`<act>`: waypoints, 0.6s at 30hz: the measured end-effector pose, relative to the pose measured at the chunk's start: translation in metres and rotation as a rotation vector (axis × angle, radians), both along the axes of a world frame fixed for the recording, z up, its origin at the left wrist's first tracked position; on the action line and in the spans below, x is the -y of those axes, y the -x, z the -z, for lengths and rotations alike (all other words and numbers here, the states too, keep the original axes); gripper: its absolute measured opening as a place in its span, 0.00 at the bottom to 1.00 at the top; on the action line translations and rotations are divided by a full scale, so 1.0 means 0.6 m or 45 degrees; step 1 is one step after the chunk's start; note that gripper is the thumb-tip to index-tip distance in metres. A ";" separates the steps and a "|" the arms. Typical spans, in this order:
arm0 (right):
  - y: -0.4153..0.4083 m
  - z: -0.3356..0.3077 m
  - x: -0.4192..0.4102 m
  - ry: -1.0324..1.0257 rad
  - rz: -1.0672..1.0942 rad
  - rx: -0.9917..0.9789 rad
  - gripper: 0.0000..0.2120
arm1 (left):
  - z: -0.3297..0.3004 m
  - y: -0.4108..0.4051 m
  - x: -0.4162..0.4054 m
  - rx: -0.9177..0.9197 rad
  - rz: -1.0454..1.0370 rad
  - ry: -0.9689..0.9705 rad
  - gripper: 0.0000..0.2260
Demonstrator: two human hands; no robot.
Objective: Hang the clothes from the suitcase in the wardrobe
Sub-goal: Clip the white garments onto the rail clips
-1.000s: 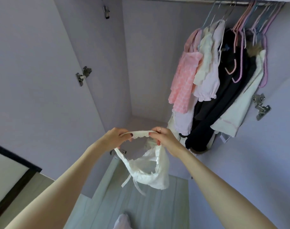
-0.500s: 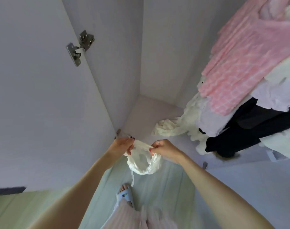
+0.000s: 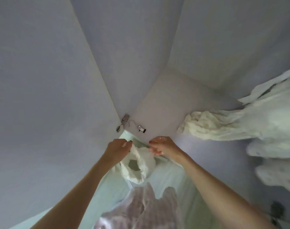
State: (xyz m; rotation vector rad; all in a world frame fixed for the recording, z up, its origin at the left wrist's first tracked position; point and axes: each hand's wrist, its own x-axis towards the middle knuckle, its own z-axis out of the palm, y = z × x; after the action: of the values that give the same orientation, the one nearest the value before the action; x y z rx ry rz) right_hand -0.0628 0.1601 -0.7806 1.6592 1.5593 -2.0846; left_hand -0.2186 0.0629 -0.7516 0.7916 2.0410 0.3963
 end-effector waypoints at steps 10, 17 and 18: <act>0.125 0.347 -0.137 -0.828 -0.481 0.413 0.25 | 0.330 0.051 -0.073 -0.164 0.096 -0.147 0.15; 0.150 0.385 -0.132 -0.890 -0.696 0.389 0.11 | 0.344 0.069 -0.074 -0.100 0.047 -0.122 0.15; 0.145 0.377 -0.128 -0.809 -0.631 0.372 0.08 | 0.332 0.069 -0.070 -0.097 0.046 -0.116 0.15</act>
State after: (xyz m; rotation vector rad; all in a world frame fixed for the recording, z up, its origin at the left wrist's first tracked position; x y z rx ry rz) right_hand -0.1500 0.2371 -1.0069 1.3997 2.3516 -1.1154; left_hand -0.2597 0.1052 -0.9509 0.9102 2.0876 0.4476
